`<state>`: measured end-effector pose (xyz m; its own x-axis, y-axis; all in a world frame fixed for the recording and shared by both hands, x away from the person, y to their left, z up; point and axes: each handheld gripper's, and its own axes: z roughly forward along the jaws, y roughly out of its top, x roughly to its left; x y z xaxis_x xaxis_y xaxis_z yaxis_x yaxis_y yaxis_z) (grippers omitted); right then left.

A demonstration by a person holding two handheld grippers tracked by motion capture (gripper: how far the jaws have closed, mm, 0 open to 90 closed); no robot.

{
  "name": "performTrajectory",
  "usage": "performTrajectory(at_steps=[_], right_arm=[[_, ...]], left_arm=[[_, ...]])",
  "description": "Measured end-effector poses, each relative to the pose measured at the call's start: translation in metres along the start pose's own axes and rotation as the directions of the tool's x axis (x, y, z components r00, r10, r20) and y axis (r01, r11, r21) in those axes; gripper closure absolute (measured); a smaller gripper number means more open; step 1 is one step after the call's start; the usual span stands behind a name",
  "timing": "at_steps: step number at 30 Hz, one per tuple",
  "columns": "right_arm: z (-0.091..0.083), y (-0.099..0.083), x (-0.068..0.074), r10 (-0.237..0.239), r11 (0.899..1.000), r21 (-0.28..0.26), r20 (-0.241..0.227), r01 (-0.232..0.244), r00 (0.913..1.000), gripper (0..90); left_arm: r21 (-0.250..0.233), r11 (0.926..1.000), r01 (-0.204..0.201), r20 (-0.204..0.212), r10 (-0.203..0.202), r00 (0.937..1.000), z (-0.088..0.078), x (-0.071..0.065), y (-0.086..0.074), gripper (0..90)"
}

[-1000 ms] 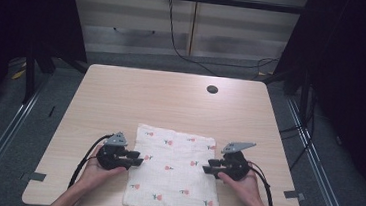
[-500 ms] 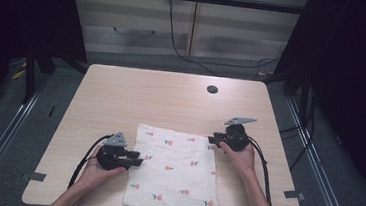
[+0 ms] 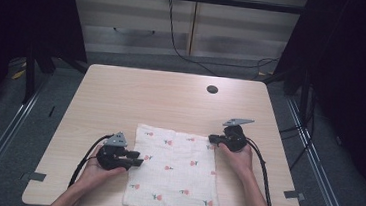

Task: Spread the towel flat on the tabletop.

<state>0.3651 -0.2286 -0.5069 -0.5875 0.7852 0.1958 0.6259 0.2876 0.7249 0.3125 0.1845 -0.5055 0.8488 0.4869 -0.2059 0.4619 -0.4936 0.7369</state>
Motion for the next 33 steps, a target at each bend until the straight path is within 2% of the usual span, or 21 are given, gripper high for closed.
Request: performTrajectory(at_steps=[2, 4, 5, 8, 9, 11, 12, 13, 15, 16, 19, 21, 22, 23, 25, 27, 29, 30, 31, 33], right_arm=[[-0.002, 0.000, -0.001, 0.021, 1.000, -0.014, -0.007, -0.021, 0.9998, 86.7], [-0.003, 0.001, -0.001, 0.023, 0.999, -0.027, -0.009, -0.023, 0.9997, 86.9], [-0.003, 0.001, 0.000, 0.025, 0.999, -0.030, -0.012, -0.025, 0.9996, 86.9], [-0.006, 0.002, 0.000, 0.023, 0.999, -0.037, -0.019, -0.024, 0.9995, 86.8], [-0.006, 0.003, 0.001, 0.018, 0.999, -0.044, -0.019, -0.019, 0.9997, 86.8], [-0.007, 0.003, 0.000, 0.018, 0.999, -0.049, -0.023, -0.019, 0.9996, 86.8], [-0.008, 0.003, 0.000, 0.023, 0.999, -0.047, -0.022, -0.024, 0.9995, 86.7], [-0.009, 0.003, 0.000, 0.027, 0.998, -0.048, -0.024, -0.028, 0.9993, 86.7], [-0.008, 0.002, 0.000, 0.027, 0.999, -0.046, -0.027, -0.028, 0.9993, 86.8], [-0.008, 0.001, 0.000, 0.026, 0.999, -0.042, -0.027, -0.027, 0.9993, 86.8], [-0.005, 0.002, 0.002, 0.024, 0.999, -0.040, -0.030, -0.026, 0.9992, 86.8], [-0.004, 0.003, 0.003, 0.023, 0.999, -0.039, -0.033, -0.024, 0.9992, 86.7], [-0.004, 0.003, 0.003, 0.021, 0.999, -0.039, -0.034, -0.022, 0.9992, 86.7], [-0.003, 0.002, 0.003, 0.020, 0.999, -0.038, -0.034, -0.021, 0.9992, 86.7], [-0.002, 0.002, 0.002, 0.021, 0.999, -0.034, -0.033, -0.022, 0.9993, 86.7], [-0.003, 0.002, 0.002, 0.020, 0.999, -0.037, -0.034, -0.021, 0.9992, 86.7], [-0.003, 0.002, 0.002, 0.017, 0.999, -0.036, -0.035, -0.018, 0.9993, 86.6], [-0.003, 0.001, 0.002, 0.015, 0.999, -0.036, -0.035, -0.016, 0.9993, 86.7], [-0.003, 0.001, 0.002, 0.017, 0.999, -0.035, -0.034, -0.018, 0.9993, 86.6], [-0.004, 0.001, 0.002, 0.024, 0.999, -0.033, -0.033, -0.025, 0.9992, 86.6]], left_arm=[[0.003, 1.0000, -0.006, -0.004, 0.006, 1.0000, 0.000, -0.001, 0.000, 63.8], [-0.001, 1.0000, 0.000, 0.022, 0.000, 0.9997, -0.001, 0.001, -0.001, 63.4], [0.005, 0.9999, -0.012, 0.031, 0.012, 0.9995, -0.002, 0.002, -0.001, 62.1], [0.015, 0.9999, 0.006, 0.058, -0.007, 0.9983, -0.003, 0.004, 0.000, 60.4], [0.019, 0.9998, -0.005, 0.050, 0.004, 0.9987, -0.004, 0.006, 0.003, 59.1], [0.003, 1.0000, 0.008, 0.044, -0.008, 0.9990, -0.009, 0.014, 0.011, 56.4], [-0.016, 0.9998, 0.012, 0.028, -0.011, 0.9996, -0.013, 0.020, 0.017, 55.4], [-0.053, 0.9979, 0.037, -0.004, -0.037, 0.9993, -0.018, 0.028, 0.024, 55.4], [-0.092, 0.9935, 0.066, -0.021, -0.068, 0.9975, -0.023, 0.040, 0.033, 55.4], [-0.102, 0.9915, 0.081, -0.046, -0.086, 0.9952, -0.024, 0.049, 0.039, 55.4], [-0.112, 0.9863, 0.121, -0.073, -0.130, 0.9889, -0.017, 0.068, 0.049, 55.4], [-0.107, 0.9874, 0.117, -0.097, -0.127, 0.9871, -0.011, 0.078, 0.053, 56.5], [-0.132, 0.9798, 0.150, -0.090, -0.163, 0.9826, -0.005, 0.085, 0.055, 58.1], [-0.144, 0.9755, 0.166, -0.094, -0.181, 0.9791, -0.002, 0.088, 0.055, 58.5], [-0.147, 0.9711, 0.188, -0.095, -0.203, 0.9745, 0.007, 0.093, 0.054, 59.0], [-0.119, 0.9778, 0.172, -0.120, -0.187, 0.9751, 0.015, 0.094, 0.053, 59.2], [-0.110, 0.9782, 0.176, -0.141, -0.191, 0.9714, 0.018, 0.097, 0.052, 59.5], [-0.097, 0.9808, 0.169, -0.146, -0.182, 0.9723, 0.019, 0.098, 0.051, 59.6], [-0.088, 0.9798, 0.180, -0.155, -0.191, 0.9692, 0.022, 0.099, 0.049, 59.5], [-0.079, 0.9790, 0.188, -0.160, -0.199, 0.9668, 0.024, 0.103, 0.046, 59.7]])
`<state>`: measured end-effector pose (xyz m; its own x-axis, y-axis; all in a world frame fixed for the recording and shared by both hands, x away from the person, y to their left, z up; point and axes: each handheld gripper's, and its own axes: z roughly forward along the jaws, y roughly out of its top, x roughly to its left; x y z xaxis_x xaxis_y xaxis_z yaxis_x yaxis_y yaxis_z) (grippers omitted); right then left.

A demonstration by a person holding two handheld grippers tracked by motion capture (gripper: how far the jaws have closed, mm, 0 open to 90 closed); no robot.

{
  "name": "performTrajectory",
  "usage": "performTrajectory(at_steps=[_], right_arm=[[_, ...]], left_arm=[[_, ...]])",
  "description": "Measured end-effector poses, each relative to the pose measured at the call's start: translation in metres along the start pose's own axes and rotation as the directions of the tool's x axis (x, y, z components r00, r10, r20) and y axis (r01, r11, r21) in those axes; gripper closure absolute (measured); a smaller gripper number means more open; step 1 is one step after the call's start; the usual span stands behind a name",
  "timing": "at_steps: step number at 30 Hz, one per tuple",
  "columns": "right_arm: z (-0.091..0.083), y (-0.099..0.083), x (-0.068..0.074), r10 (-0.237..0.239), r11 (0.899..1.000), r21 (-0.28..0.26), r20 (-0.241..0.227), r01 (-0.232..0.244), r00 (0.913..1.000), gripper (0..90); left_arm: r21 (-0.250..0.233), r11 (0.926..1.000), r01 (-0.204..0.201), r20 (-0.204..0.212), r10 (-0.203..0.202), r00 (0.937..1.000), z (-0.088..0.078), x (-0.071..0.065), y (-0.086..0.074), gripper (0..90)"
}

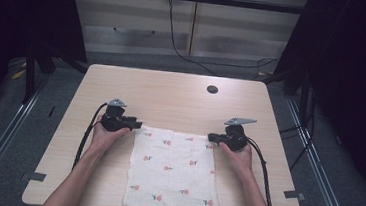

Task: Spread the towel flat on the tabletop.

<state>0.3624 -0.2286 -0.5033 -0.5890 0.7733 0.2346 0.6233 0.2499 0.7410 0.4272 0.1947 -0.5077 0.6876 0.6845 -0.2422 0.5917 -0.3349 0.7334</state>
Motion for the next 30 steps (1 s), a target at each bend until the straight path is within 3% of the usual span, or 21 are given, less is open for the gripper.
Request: performTrajectory(at_steps=[5, 7, 17, 22, 24, 30], right_arm=[[-0.001, 0.000, -0.001, -0.004, 1.000, -0.006, -0.005, 0.004, 1.0000, 86.6], [-0.001, -0.001, -0.001, 0.002, 1.000, -0.005, -0.006, -0.002, 1.0000, 86.6], [-0.001, -0.001, -0.002, 0.006, 1.000, -0.006, -0.007, -0.006, 1.0000, 86.6], [0.001, -0.001, -0.002, 0.006, 1.000, -0.002, -0.008, -0.006, 1.0000, 86.5], [0.001, 0.000, -0.002, 0.010, 1.000, -0.010, -0.011, -0.010, 0.9999, 86.6], [-0.001, 0.001, -0.008, 0.029, 0.999, -0.025, -0.023, -0.029, 0.9993, 86.6]], left_arm=[[-0.017, 0.9998, 0.001, 0.005, -0.001, 1.0000, -0.004, 0.004, -0.002, 64.3], [0.005, 0.9999, -0.014, 0.000, 0.014, 0.9999, -0.003, 0.003, -0.003, 64.6], [0.015, 0.9973, -0.071, 0.034, 0.071, 0.9969, 0.002, -0.004, -0.003, 66.9], [0.025, 0.9934, -0.112, 0.019, 0.112, 0.9935, 0.005, -0.010, -0.002, 80.9], [0.018, 0.9948, -0.100, 0.029, 0.100, 0.9946, 0.005, -0.011, -0.003, 86.8], [-0.028, 0.9980, -0.057, 0.058, 0.058, 0.9966, 0.001, -0.005, 0.000, 88.2]])
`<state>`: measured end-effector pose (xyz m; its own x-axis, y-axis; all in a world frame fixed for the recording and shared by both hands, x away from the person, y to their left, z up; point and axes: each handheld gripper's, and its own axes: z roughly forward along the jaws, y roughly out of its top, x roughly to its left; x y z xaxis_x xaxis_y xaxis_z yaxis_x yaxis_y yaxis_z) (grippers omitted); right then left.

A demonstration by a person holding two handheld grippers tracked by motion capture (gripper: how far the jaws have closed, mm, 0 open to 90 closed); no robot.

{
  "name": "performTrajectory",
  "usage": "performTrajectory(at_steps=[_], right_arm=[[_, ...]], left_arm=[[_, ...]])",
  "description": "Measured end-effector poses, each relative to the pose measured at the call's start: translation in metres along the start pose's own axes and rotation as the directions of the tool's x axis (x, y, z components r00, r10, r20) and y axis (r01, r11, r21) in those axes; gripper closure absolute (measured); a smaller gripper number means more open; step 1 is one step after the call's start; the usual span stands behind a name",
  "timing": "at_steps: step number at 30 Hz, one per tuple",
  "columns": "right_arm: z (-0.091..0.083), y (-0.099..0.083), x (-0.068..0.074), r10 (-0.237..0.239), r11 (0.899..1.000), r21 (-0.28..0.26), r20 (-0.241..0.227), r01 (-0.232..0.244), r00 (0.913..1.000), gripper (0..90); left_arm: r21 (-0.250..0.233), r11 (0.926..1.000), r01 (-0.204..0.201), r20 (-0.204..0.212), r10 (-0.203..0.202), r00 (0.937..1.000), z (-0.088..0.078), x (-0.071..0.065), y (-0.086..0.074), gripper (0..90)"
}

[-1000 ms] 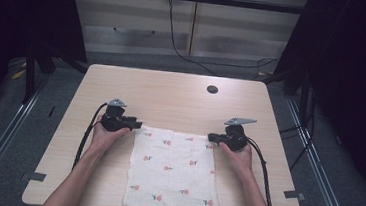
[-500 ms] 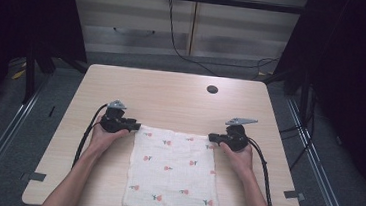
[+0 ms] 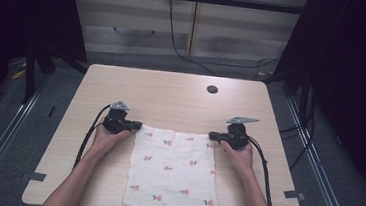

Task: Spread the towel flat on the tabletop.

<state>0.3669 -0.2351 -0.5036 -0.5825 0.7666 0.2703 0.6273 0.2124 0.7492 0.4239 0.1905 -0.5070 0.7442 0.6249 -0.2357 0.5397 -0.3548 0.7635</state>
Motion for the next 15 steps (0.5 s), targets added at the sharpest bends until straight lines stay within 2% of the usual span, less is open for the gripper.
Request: performTrajectory(at_steps=[7, 12, 15], right_arm=[[-0.007, 0.005, -0.001, 0.003, 0.999, -0.034, -0.004, -0.003, 1.0000, 86.6], [-0.012, 0.007, 0.003, -0.005, 0.999, -0.043, -0.005, 0.005, 1.0000, 86.7], [-0.015, 0.010, 0.005, -0.014, 0.998, -0.058, -0.006, 0.013, 0.9999, 86.6]], left_arm=[[-0.056, 0.9984, 0.008, 0.017, -0.007, 0.9998, -0.011, -0.004, 0.006, 88.2], [-0.068, 0.9977, 0.003, 0.028, -0.001, 0.9996, -0.015, -0.006, 0.008, 88.3], [-0.090, 0.9958, 0.015, 0.025, -0.013, 0.9996, -0.019, -0.005, 0.010, 88.3]])
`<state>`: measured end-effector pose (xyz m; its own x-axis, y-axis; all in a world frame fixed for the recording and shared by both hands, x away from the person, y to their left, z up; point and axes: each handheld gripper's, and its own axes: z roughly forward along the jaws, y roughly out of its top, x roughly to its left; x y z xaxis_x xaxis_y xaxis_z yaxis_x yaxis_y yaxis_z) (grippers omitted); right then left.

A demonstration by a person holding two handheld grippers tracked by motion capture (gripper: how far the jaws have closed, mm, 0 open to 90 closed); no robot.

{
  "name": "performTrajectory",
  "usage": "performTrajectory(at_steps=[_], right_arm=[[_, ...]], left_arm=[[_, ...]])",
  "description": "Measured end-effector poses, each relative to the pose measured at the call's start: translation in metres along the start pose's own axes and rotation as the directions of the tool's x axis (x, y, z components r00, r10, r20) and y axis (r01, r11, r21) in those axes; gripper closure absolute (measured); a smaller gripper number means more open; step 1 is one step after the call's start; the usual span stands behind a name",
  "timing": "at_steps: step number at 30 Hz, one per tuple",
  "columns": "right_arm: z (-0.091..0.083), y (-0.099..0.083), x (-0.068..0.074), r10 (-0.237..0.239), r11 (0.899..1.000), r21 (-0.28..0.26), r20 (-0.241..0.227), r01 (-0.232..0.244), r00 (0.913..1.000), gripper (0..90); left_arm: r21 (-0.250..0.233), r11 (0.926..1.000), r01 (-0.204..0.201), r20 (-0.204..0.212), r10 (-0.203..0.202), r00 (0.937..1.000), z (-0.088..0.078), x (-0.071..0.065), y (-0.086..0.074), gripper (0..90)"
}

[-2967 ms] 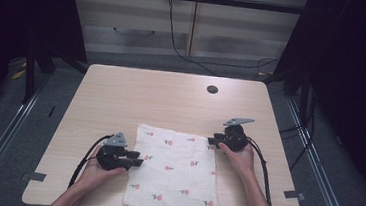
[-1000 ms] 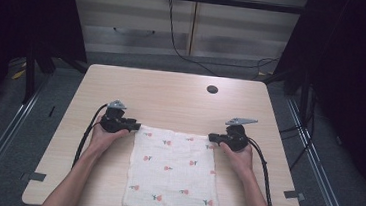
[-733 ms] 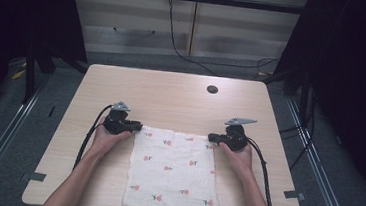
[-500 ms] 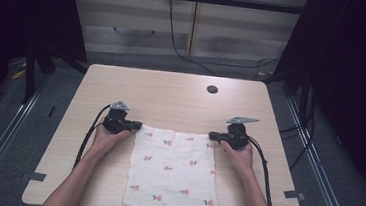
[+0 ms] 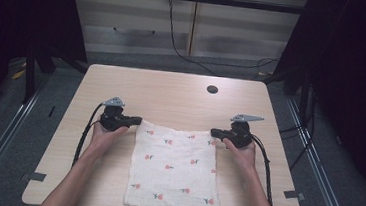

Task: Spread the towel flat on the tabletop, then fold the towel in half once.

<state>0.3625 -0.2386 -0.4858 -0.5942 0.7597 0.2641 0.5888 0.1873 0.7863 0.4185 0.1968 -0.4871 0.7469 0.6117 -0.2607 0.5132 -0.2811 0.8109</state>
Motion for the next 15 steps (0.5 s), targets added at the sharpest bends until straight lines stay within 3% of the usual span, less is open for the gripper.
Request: performTrajectory(at_steps=[5, 15], right_arm=[[-0.007, 0.002, 0.002, -0.007, 1.000, -0.016, 0.000, 0.007, 1.0000, 86.6], [-0.017, 0.009, 0.004, -0.021, 0.998, -0.061, -0.005, 0.021, 0.9998, 86.7]], left_arm=[[-0.020, 0.9998, 0.002, -0.002, -0.002, 1.0000, -0.006, 0.000, 0.003, 88.4], [-0.069, 0.9969, -0.038, 0.015, 0.039, 0.9991, -0.018, -0.013, 0.016, 88.4]])
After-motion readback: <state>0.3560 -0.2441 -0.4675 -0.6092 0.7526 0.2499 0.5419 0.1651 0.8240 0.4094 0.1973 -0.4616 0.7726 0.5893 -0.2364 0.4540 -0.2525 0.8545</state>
